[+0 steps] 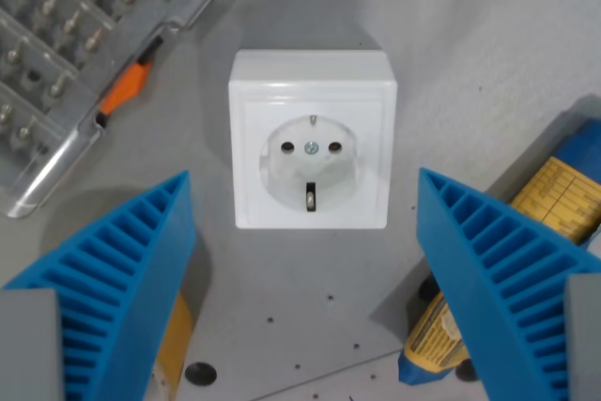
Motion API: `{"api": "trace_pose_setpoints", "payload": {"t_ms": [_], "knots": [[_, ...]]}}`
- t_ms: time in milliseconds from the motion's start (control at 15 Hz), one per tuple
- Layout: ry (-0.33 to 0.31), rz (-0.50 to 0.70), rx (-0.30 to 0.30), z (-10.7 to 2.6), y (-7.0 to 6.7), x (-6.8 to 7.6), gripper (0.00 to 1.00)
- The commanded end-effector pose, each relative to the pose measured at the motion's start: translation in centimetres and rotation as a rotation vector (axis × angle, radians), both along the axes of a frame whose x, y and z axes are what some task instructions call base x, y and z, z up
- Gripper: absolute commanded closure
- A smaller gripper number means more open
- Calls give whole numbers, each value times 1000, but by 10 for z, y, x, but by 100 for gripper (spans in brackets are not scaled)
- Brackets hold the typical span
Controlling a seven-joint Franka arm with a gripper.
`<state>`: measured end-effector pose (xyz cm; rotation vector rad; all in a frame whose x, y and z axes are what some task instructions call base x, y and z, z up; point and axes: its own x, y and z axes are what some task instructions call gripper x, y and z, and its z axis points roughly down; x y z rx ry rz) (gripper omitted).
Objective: Move above the white socket
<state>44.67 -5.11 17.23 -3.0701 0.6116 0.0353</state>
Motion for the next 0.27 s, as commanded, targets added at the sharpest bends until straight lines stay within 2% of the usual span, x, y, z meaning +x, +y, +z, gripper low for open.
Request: {"api": "trace_pose_setpoints", "payload": {"t_ms": [67,267], "knots": [[-39,-40,-70,-6,-6,2,0],[-33,-34,-71,-8,-7,3,0]]}}
